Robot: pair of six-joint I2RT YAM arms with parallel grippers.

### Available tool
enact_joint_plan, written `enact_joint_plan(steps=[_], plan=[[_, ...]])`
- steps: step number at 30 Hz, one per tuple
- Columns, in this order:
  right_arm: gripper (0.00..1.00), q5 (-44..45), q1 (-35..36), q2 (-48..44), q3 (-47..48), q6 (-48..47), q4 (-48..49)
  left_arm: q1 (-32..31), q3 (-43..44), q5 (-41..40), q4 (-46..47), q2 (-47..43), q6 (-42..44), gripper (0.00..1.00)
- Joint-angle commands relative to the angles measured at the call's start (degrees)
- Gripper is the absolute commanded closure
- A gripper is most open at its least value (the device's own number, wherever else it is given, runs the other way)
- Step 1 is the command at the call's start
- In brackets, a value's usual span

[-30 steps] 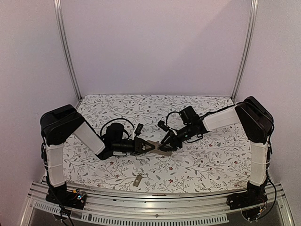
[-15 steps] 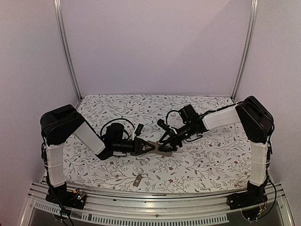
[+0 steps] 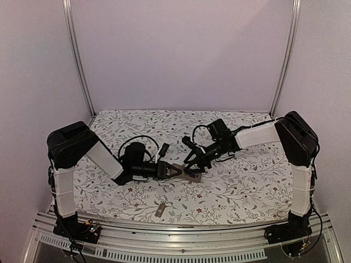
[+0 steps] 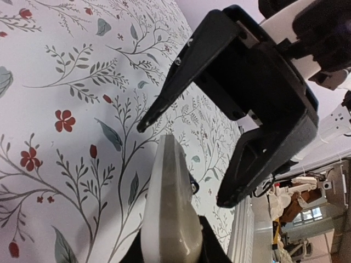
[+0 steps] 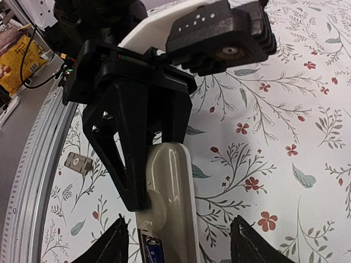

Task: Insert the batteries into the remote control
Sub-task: Press the battery in the battery compartment.

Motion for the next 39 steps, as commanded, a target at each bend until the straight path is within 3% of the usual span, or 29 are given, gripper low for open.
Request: enact_joint_plan(steps=[1, 8, 20, 31, 39], plan=[[0.34, 0.3, 0.0, -2.7, -3.2, -4.4, -2.4, 0.0, 1.9, 2.0, -13.7, 1.6, 9.7, 1.00], [0.32, 0.2, -0.1, -4.2, -3.5, -10.2, -7.3, -1.7, 6.3, 0.8, -23.6, 0.4, 19.6, 1.00], [0.42, 6.2, -1.1, -3.0, 3.4, -16.3, -22.0, -2.5, 6.7, -0.3, -25.0, -0.2, 22.4, 1.00], [0.44, 6.5, -1.1, -1.6, 6.1, -19.6, -26.1, -3.1, 7.0, -1.6, -26.5, -0.7, 23.4, 1.00], [0.53, 5.2, -1.1, 0.1, 7.9, -20.2, -26.7, -3.3, 7.2, -2.0, -26.9, -0.7, 23.5, 1.00]])
